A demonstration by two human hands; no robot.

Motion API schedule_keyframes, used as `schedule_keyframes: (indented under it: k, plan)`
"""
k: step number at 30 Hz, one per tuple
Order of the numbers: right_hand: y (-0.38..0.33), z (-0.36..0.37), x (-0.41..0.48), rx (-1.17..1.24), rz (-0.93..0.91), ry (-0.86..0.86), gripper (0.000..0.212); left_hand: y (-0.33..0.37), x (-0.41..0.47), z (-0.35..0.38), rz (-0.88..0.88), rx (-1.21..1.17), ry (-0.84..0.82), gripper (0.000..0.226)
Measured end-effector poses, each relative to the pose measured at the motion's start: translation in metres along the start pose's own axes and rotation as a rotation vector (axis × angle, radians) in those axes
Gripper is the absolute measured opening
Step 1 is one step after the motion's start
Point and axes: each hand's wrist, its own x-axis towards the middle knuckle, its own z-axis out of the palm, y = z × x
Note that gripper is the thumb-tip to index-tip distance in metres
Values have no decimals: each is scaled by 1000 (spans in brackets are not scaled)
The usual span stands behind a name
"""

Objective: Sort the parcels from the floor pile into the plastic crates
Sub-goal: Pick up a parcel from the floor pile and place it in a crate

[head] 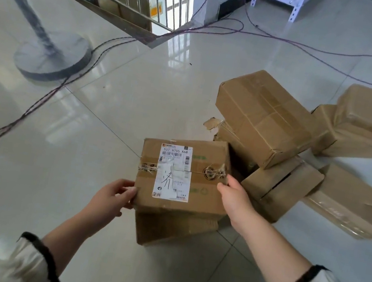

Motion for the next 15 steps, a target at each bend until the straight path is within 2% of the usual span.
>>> schedule_keyframes:
  k: [5,10,15]
  plan:
    - [11,-5,9,37,128,-53,43,4,14,-2,-139,-177,-93,30]
    - [8,-5,15,69,137,-61,45,23,35,5,-210,-251,-73,41]
    - [12,-4,17,42,129,-61,46,26,38,17,-215,-281,-16,39]
